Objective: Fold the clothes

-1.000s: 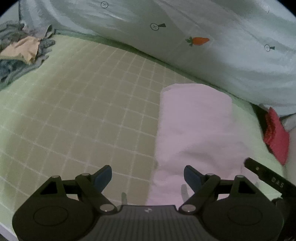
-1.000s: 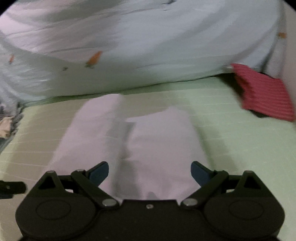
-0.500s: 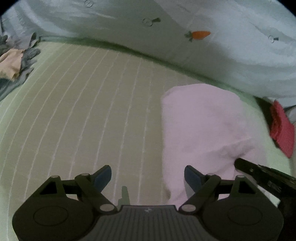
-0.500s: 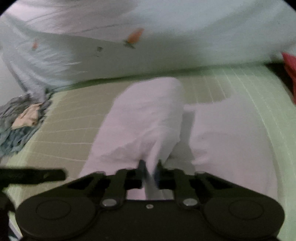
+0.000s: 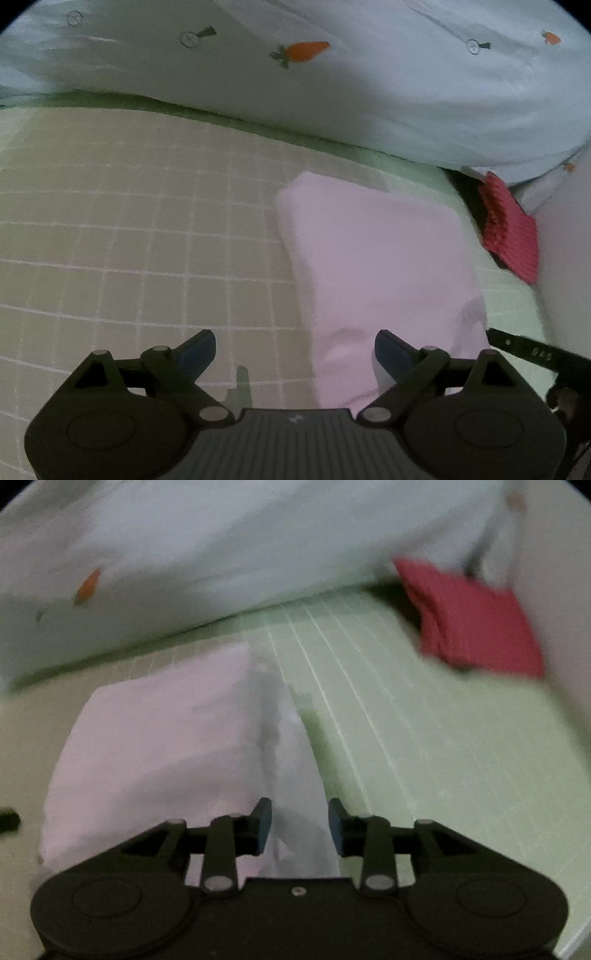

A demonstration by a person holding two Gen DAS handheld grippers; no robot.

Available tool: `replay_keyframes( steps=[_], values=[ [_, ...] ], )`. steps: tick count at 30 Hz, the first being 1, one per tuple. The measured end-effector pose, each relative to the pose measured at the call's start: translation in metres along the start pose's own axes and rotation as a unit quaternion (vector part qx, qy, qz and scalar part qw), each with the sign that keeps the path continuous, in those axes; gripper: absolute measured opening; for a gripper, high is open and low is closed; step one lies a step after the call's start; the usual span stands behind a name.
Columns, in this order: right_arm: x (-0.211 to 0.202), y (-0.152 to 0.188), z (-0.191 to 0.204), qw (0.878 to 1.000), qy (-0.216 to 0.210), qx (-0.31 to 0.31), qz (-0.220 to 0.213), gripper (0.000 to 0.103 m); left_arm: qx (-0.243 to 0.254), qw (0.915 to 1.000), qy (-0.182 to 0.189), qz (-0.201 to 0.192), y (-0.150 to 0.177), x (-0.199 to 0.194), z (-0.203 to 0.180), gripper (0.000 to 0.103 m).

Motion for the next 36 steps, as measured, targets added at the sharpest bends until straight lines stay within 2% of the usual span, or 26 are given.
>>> replay_keyframes(
  steps=[1,2,3,7,9,11,13,15,16,18,20,22,25,26,28,29,30,31,33,34,35,36],
  values=[
    [-0.002,0.003,-0.006,0.999,-0.012,0.029,-0.004,0.066,-0.004,1.0,0.006,0.005,0.001,0.002,0.0,0.094],
    [-0.003,0.006,-0.011,0.999,-0.016,0.051,-0.008,0.082,-0.009,0.9998,0.011,0.01,0.001,0.005,0.0,0.094],
    [-0.004,0.008,-0.014,0.998,-0.021,0.06,-0.011,0.091,-0.011,0.9997,0.014,0.016,0.001,0.009,0.0,0.094],
    [0.002,0.011,-0.012,0.995,-0.051,0.084,0.002,0.091,-0.009,0.999,0.022,0.039,0.002,0.027,-0.006,0.094],
    [-0.006,0.01,-0.011,0.993,-0.057,0.1,-0.009,0.091,-0.005,0.9985,0.027,0.047,0.003,0.034,-0.011,0.094],
    [-0.011,0.005,-0.001,0.993,-0.072,0.085,-0.025,0.089,-0.002,0.9981,0.031,0.054,0.004,0.041,-0.015,0.095],
    [-0.009,0.001,0.013,0.995,-0.075,0.053,-0.027,0.085,0.003,0.9977,0.034,0.059,0.004,0.047,-0.019,0.096],
    [0.0,-0.002,0.026,0.997,-0.07,0.015,-0.019,0.067,0.01,0.9972,0.036,0.064,0.004,0.052,-0.024,0.096],
    [0.006,-0.004,0.029,0.997,-0.073,0.009,-0.014,0.061,0.014,0.997,0.038,0.066,0.004,0.054,-0.026,0.096],
    [0.014,-0.008,0.033,0.996,-0.088,0.013,-0.009,0.033,0.021,0.9967,0.038,0.069,0.005,0.056,-0.029,0.096],
    [0.015,-0.011,0.034,0.995,-0.093,0.019,-0.007,0.01,0.027,0.9963,0.041,0.07,0.007,0.056,-0.031,0.096],
    [0.005,-0.016,0.033,0.995,-0.098,0.023,-0.021,0.007,0.035,0.9961,0.045,0.067,0.008,0.054,-0.034,0.096],
    [-0.03,-0.034,0.018,0.989,-0.113,0.056,-0.076,0.006,0.046,0.9955,0.062,0.054,0.006,0.047,-0.038,0.099],
    [-0.038,-0.039,0.016,0.989,-0.104,0.053,-0.088,0.006,0.048,0.9954,0.065,0.052,0.006,0.046,-0.038,0.099],
    [-0.034,-0.04,0.012,0.994,-0.069,0.022,-0.084,0.007,0.048,0.9957,0.06,0.052,0.006,0.047,-0.036,0.099],
    [-0.033,-0.04,0.01,0.995,-0.052,0.007,-0.082,0.008,0.045,0.9958,0.057,0.055,0.007,0.049,-0.034,0.099],
    [-0.027,-0.039,0.008,0.997,-0.037,-0.003,-0.073,0.013,0.039,0.9959,0.053,0.062,0.008,0.052,-0.032,0.099],
    [-0.012,-0.031,0.002,0.998,-0.028,0.007,-0.047,0.017,0.033,0.9958,0.051,0.068,0.009,0.055,-0.029,0.099],
    [0.017,-0.014,-0.009,0.998,-0.025,0.056,0.008,0.036,0.019,0.9954,0.053,0.077,0.011,0.059,-0.025,0.099],
    [0.019,-0.01,-0.013,0.996,-0.032,0.085,0.006,0.04,0.013,0.9951,0.055,0.081,0.011,0.06,-0.023,0.099],
    [0.019,-0.007,-0.016,0.993,-0.042,0.111,-0.001,0.057,0.008,0.9948,0.059,0.083,0.012,0.061,-0.022,0.099],
    [0.02,-0.004,-0.018,0.99,-0.048,0.13,-0.003,0.083,0.003,0.9944,0.062,0.085,0.012,0.062,-0.021,0.099]
  ],
)
Point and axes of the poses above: each gripper's, at about its wrist camera, not at the fingertips, and x roughly the way its jaws point, z to its left, y to its underside, the point moved 5 cm from there along x, roughly the way its jaws point, and after that the axes turned 11 degrees about -x, right-handed, at the moved point
